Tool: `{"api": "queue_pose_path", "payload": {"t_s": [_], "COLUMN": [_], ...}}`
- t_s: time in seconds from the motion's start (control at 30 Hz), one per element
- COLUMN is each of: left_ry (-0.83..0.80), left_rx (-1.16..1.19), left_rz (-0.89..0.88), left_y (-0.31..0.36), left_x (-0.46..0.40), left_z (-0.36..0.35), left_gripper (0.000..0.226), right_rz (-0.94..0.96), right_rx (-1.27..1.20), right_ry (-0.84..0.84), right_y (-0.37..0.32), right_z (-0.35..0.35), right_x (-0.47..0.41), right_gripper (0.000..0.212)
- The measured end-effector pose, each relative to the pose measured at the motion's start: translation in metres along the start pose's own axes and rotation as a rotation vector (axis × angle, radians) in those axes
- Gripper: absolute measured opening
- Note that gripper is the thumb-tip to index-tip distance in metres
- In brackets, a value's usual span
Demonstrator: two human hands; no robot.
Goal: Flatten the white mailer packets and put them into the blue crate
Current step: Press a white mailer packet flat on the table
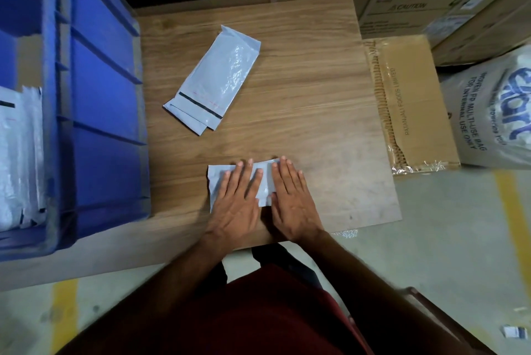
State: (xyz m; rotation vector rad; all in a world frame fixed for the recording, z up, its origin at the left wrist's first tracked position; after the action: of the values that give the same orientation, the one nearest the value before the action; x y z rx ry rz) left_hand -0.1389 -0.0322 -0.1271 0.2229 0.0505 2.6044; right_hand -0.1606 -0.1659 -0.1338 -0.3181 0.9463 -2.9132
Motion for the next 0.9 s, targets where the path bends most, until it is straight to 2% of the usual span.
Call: {"api": "queue_pose_path", "payload": {"t_s": [0.13,0.27,0.43,0.57,0.73,0.9], "left_ry": [-0.025,-0.02,-0.037,-0.054,-0.085,-0.119], "left_rx": [0.045,0.11,0.153,0.213,0.139,0.051], "left_rz": [0.108,0.052,0.073,0.038,0.016,0.068], "left_y": [-0.016,-0.021,-0.043,-0.049,-0.061,-0.061], "left_x": [0.017,0.015,0.025,0.026,0.041,0.037], "left_z": [-0.006,0.002,-0.006,-0.004,-0.013,-0.02], "left_gripper": [0.069,0.067,0.068,0.072,0.083,0.073], "right_rz": [0.061,0.013,0.118,0.065,0.124,0.1], "right_rx": [0.048,0.066,0.113,0.137,0.199,0.198], "right_ry": [-0.035,-0.034,-0.079,-0.096,-0.13,-0.194], "right_y": [-0.007,-0.017,-0.033,-0.041,-0.055,-0.057], "right_z": [-0.008,-0.008,-0.022,-0.023,-0.037,-0.039], "right_x": [-0.003,-0.006,-0.006,-0.009,-0.014,-0.015], "right_gripper": [0.065,0.071,0.064,0.07,0.068,0.071]}}
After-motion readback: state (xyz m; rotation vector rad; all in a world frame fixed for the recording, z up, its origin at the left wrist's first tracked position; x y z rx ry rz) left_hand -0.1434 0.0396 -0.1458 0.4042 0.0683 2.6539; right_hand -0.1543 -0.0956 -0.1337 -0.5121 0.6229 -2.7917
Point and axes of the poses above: each hand's wrist, its own x-axis away from the middle knuckle, its own z-axis out of the back of the hand, y = z × x, the point moved 7 cm from there along -x, towards the middle knuckle, and after that the axes turned 4 degrees about -x, right-handed, at the moved point
